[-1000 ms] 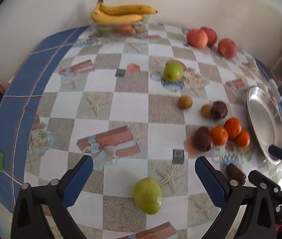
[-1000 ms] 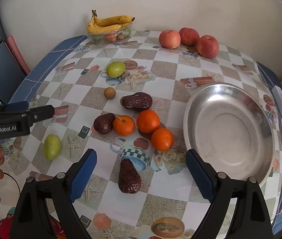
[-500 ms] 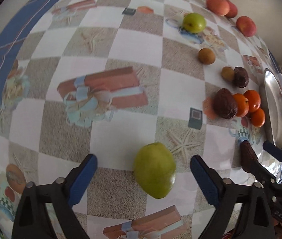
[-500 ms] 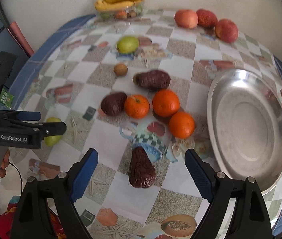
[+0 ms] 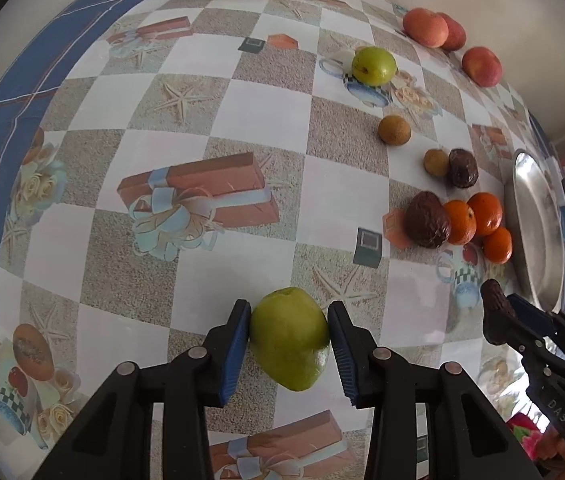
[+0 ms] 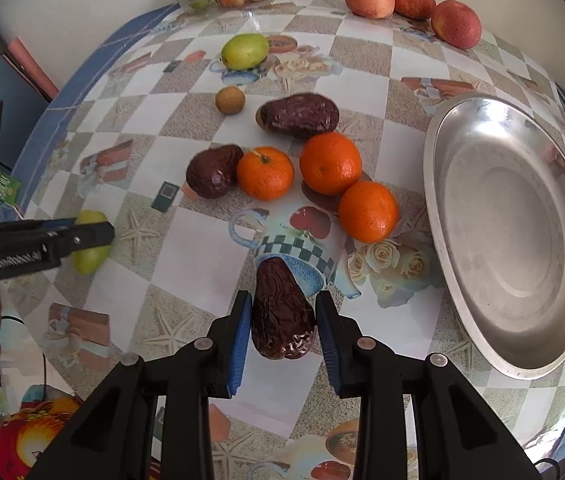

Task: Organize fruits
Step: 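Grasp the dark red date with the right gripper while the left gripper grasps the green pear, then carry the date and pear into the steel bowl and open both grippers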

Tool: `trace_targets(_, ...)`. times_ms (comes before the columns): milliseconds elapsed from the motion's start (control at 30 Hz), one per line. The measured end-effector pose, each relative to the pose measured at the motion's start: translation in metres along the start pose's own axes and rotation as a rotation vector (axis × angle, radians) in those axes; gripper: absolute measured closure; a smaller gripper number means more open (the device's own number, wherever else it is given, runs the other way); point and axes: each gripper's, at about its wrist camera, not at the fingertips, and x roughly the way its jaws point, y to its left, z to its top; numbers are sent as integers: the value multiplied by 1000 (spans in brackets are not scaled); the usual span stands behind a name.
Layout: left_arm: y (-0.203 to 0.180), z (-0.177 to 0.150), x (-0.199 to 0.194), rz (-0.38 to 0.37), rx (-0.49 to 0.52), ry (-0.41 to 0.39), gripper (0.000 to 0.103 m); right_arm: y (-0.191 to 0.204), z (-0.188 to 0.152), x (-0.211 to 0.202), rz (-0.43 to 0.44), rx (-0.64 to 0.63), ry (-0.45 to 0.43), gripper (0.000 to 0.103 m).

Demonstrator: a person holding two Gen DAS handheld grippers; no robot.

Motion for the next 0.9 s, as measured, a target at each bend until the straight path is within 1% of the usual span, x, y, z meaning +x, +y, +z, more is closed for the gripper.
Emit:
trace_targets(133,2,16,-21,35,-24,-37,61,-3,-2,-19,20,25,-53,69)
trace_targets(167,3,19,-26,33,-34,-45,61,-4,-2,-23,22,29,-65,69)
trace_targets(267,3,32,-38,-8,-106,-76,61,-3,1,-30,45,56,-74,69)
trace_targets(333,-4,44,-41,-37,-159,-96,61,-5,9,-32,75,97,-72,69)
trace_targets(400,-13,53,-42,-55,-205,-111,61,-12,16,-33,86,138,-74,69)
trace_targets(467,-22,57,-45,-77,-229,-130,61,-23,21,-32,93,197,-67,69)
trace_targets(533,-37,64,-42,-99,-244,-146,61,-31,27,-33,81,230,-70,69)
trace_targets(633,-56,72,-38,-121,-258,-158,61,-43,33,-36,52,257,-91,69)
trace_targets(767,-87,79,-26,-148,-261,-148,61,-61,39,-42,19,290,-133,69)
trace_targets(833,-107,83,-19,-150,-235,-144,61,-72,41,-46,14,316,-154,69)
trace_targets(900,-132,86,-14,-152,-181,-139,61,-83,43,-48,-3,335,-171,69)
